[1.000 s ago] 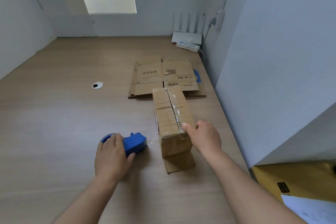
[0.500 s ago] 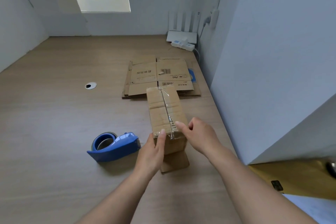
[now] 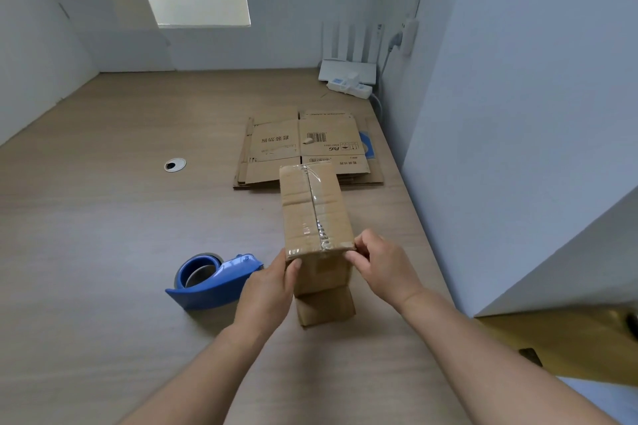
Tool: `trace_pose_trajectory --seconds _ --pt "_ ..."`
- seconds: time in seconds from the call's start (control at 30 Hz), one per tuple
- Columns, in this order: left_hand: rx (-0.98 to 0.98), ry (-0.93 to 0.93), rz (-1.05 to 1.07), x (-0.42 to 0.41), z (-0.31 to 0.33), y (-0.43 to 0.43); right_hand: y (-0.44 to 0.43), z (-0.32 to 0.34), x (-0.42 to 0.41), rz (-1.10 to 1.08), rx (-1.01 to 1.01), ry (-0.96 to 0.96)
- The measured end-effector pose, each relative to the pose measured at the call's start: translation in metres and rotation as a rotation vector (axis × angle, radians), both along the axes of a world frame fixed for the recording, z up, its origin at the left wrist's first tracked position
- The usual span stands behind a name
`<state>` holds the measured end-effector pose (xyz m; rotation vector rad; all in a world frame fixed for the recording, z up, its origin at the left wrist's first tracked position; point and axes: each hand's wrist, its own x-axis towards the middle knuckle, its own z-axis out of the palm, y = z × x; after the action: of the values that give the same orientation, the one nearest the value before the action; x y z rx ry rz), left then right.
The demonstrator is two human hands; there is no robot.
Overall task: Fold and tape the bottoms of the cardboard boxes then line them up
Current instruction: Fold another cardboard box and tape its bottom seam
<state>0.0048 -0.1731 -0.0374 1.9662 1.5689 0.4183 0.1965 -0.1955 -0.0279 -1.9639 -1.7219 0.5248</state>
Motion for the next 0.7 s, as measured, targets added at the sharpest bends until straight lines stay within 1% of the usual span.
trace_pose_trajectory --seconds 0.03,0.1,0.17,0.2,0.23,0.27,0.4,0.5,0.6,0.63,0.7 --pt "-0.021 -0.088 0.044 0.000 -0.002 -0.002 -0.001 -0.003 -0.002 -0.024 0.029 0.031" --pt "-0.071 -0.290 0.214 0.003 -0.004 -0.004 -0.002 -0.005 -0.009 -0.059 0.062 0.105" --pt "-0.129 -0.450 0.373 0.002 -0.004 -0.002 -0.002 -0.003 -0.013 -0.047 0.022 0.226" --pt "-0.140 -0.477 0.398 0.001 -0.003 -0.001 -0.002 0.000 -0.012 -0.030 -0.016 0.283" --pt "-0.141 -0.474 0.397 -0.001 -0.003 0.000 0.000 0.003 -0.009 -0.008 -0.046 0.317" --pt "-0.137 -0.452 0.380 -0.002 -0.003 0.001 0.002 0.006 -0.005 0.019 -0.057 0.314" --pt "-0.108 -0.361 0.291 -0.009 -0.001 0.006 0.010 0.017 0.007 0.135 -0.057 0.102" --pt "-0.108 -0.311 0.230 -0.014 0.001 0.011 0.012 0.017 0.005 0.190 -0.054 0.018" --pt "-0.093 -0.244 0.172 -0.013 0.002 0.014 0.014 0.012 0.004 0.179 0.001 -0.095" --pt "-0.076 -0.209 0.148 -0.011 0.004 0.015 0.015 0.010 0.004 0.151 0.042 -0.143" --pt "-0.028 -0.144 0.113 -0.005 0.006 0.015 0.012 0.003 0.003 0.095 0.136 -0.170"
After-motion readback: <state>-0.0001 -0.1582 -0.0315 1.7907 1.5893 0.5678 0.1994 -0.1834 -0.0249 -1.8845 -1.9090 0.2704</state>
